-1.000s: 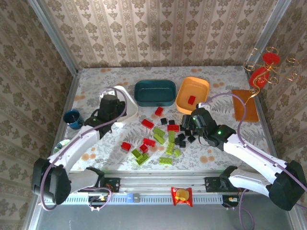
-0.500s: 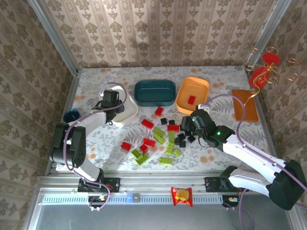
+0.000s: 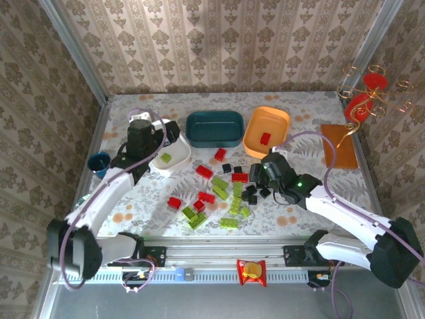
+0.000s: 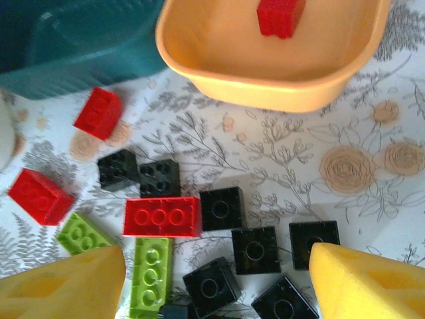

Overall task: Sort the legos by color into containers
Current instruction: Pick up the lego from the center of the table.

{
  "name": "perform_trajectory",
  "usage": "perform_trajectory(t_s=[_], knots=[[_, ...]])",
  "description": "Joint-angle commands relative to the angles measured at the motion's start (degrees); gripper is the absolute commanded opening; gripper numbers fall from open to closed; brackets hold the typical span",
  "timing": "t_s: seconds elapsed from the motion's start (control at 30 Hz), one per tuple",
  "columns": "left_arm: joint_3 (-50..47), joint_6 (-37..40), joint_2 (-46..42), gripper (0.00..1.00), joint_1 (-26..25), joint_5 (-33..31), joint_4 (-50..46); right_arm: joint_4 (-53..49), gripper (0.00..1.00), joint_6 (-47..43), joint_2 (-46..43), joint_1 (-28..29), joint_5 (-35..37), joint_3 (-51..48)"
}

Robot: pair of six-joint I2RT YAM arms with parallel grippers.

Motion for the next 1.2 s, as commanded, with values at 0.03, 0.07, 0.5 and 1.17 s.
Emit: perform_trajectory(t_s=[0.03,0.07,0.5,1.17], knots=[[-6.53,1.22,-7.75,1.0,-4.65,1.13,-3.38,1.42,0.74,1.74,4.82,0.54,-0.22,-0.71],[-8.19,0.96,-9.28,1.0,-5.98,1.22,-3.57,1.94,0.74,1.59,5.99,0.62,-0.3,-0.34],[-24.21,-3.25,-25.36,1.0,-7.49,5.03,-6.14,0.54,0.64,-11.66,35.97,7.57,-1.97,23.24],[-27.09,-2.9,-29.28,1.0,-7.49,4.41,-8.09,-7.04,0.47,-15.79,51.99,6.51,2.2,36.25]])
